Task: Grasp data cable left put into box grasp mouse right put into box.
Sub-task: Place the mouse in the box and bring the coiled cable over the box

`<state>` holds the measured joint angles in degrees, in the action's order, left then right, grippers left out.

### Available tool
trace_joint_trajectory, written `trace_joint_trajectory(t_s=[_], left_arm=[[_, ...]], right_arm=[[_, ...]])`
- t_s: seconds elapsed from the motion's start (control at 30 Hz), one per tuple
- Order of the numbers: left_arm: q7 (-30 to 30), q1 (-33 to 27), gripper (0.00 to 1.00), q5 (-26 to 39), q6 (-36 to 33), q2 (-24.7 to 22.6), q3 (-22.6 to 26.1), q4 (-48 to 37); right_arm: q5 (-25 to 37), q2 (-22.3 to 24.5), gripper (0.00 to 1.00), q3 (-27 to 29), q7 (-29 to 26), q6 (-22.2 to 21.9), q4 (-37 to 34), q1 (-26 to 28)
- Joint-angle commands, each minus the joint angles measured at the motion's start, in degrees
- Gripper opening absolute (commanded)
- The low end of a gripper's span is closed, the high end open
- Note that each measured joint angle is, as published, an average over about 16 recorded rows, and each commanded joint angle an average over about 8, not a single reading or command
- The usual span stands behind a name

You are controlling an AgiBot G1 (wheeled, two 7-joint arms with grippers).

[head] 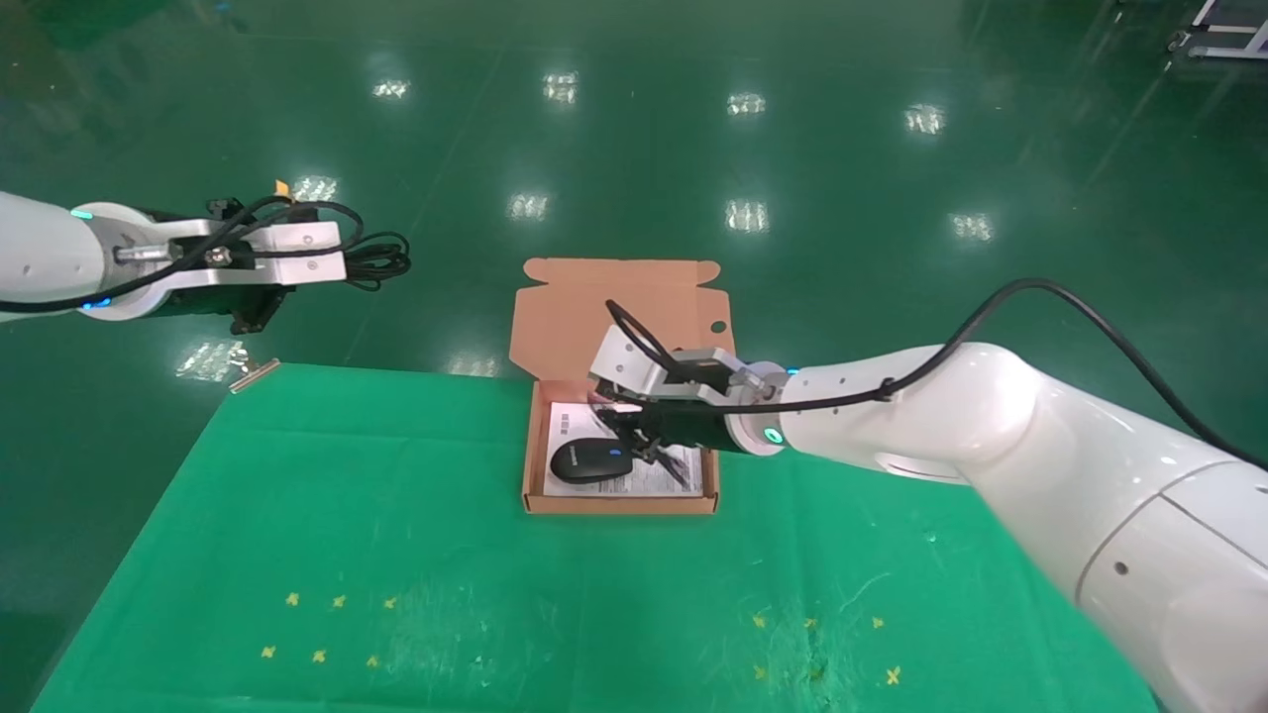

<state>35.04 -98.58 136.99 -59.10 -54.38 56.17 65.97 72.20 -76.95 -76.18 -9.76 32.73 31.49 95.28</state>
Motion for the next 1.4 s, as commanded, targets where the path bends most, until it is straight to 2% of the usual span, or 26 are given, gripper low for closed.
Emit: trace_joint_trajectory(t_s=[0.03,0.3,0.57,0.93,1.17,1.4], left_arm=[[0.03,0.22,0.0,-0.27,-0.04,-0.12,0.03,0.14],[-2.43,4.99,0.0,-3.37,5.25,-3.67,0.99,-2.26],[-8.72,8.72,0.0,-7.46,13.75,-10.1,1.98,-10.69],[-22.4,10.63,0.0,-17.02,24.29,-21.39,2.17,-27.56],[-31.4,10.98,0.0,-25.72,25.62,-23.75,3.47,-30.52],[-35.37,10.61,0.87,-30.45,25.14,-24.25,5.5,-31.32]], right_arm=[[0.11,0.34,1.0,-0.23,-0.3,-0.12,0.57,0.06],[0.84,2.98,1.0,-0.48,-1.77,-1.21,2.48,1.59],[2.28,8.97,1.0,-0.92,-3.8,-2.41,6.46,2.86],[6.17,19.31,1.0,-2.96,-10.06,-3.61,16.23,4.75],[9.24,24.86,1.0,-4.41,-15.1,-4.31,22.53,6.15],[10.92,27.5,1.0,-5.16,-17.69,-4.61,25.98,6.8]])
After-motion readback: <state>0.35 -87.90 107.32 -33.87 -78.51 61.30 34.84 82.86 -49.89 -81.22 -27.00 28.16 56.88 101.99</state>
